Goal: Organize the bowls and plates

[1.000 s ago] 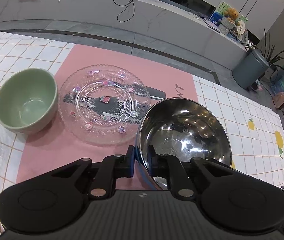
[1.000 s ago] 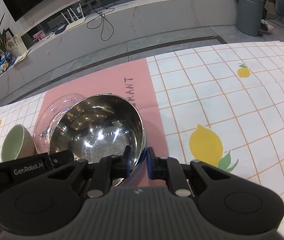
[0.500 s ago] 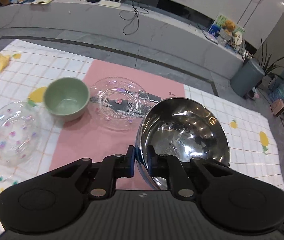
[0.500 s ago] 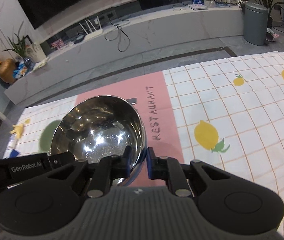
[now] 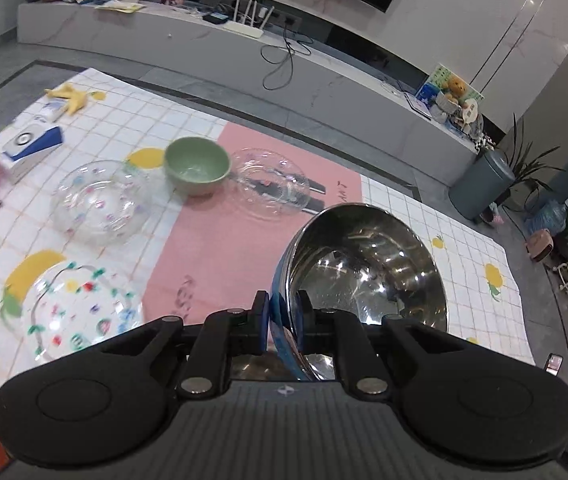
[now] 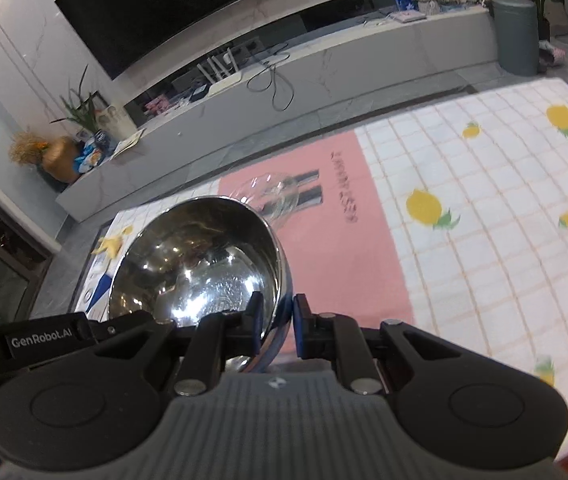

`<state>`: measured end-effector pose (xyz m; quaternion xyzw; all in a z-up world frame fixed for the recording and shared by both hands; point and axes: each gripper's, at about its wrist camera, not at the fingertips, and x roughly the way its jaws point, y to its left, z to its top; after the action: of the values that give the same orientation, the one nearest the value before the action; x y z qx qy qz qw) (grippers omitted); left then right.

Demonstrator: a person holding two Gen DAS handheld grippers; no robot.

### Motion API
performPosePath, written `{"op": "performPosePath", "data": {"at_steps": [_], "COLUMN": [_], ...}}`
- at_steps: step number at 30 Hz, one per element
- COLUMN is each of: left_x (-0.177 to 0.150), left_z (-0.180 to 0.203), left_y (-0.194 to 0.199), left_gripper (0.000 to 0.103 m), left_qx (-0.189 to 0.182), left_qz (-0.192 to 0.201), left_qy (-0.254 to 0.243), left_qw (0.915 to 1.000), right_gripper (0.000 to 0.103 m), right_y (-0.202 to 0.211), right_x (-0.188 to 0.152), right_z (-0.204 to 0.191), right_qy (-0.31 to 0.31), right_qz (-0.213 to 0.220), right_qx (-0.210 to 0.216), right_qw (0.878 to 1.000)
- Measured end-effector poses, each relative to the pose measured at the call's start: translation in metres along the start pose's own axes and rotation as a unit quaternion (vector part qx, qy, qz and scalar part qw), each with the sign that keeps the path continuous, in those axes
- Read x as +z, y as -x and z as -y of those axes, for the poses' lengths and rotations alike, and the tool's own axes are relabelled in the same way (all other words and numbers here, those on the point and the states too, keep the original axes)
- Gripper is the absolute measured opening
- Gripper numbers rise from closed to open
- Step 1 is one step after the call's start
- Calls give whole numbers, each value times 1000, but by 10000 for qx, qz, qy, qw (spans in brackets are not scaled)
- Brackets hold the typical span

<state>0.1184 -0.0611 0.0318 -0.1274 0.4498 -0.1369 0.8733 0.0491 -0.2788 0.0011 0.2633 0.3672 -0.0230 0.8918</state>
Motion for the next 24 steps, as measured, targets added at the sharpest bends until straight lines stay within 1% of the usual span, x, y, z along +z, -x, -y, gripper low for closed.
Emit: {"op": "performPosePath", "data": {"at_steps": [5,8,14,20,24], "left_x": [-26,-43,-67,-76,-80], "left_z": [-20,-32,-57,-59,-61], "left_y": [16,21,9,0,-3], "left_gripper": [15,15,14,14,14], "left_qx": [27,43,-115,110,156], "left_qz": [56,139,-42,-52,-112], "left_qy": [183,441,989,917,944], "left_qw": [9998,9989,9950,9957,9954], "right_gripper": [13,13,14,14,14], "right_y": [12,15,11,-1,-9], "right_x": [-36,-52,-67,-78,-80], "right_z": [0,-1,2,2,5], "right_qy": [-170,-223,-175,-114,-157], "right_qz": [-156,-251,-336,-392,-498], "right_qx": [195,240,118,-7,-42], "right_qw": [9995,9991,9992,9992,9986]}}
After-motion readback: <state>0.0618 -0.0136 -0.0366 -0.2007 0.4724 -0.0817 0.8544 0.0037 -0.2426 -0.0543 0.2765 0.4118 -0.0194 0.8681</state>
